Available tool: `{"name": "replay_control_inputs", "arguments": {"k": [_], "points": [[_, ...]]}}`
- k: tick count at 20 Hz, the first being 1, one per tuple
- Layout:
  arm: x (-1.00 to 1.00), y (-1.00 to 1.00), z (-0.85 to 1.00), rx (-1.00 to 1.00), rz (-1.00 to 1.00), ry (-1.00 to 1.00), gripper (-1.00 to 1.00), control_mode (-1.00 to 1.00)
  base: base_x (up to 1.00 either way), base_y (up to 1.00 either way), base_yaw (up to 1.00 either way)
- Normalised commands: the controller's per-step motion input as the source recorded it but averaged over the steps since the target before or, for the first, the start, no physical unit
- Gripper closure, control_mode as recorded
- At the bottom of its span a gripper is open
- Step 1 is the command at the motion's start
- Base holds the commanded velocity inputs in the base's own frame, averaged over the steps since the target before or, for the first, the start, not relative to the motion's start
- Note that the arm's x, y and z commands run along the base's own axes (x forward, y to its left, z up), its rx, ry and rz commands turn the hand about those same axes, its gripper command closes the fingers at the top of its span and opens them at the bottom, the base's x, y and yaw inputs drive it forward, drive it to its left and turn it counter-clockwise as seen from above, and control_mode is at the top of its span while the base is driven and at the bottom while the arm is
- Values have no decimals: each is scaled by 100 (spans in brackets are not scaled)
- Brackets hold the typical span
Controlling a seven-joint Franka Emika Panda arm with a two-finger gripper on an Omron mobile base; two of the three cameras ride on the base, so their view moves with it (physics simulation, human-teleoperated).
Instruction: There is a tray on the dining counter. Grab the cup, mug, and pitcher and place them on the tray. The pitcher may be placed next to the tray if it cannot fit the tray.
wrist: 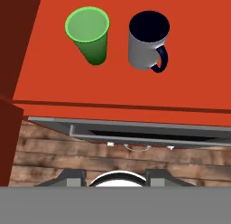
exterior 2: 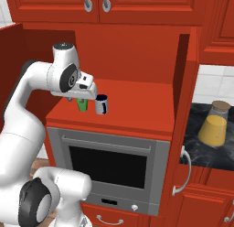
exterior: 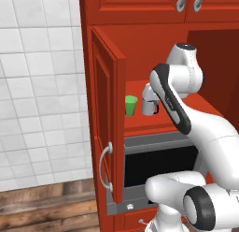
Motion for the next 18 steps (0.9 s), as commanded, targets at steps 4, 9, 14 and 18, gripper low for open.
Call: {"name": "replay_control_inputs", "arguments": {"k": [4, 9, 14, 18], "points": [[-2, 0, 0, -1, 0, 0, -100, -100, 0, 0, 0], [0, 12, -1, -3, 5, 0, -100, -100, 0, 0, 0], [0, 18, 0, -2, 14, 0, -100, -100, 0, 0, 0], [4, 22, 0, -3, 16, 0, -100, -100, 0, 0, 0]]}}
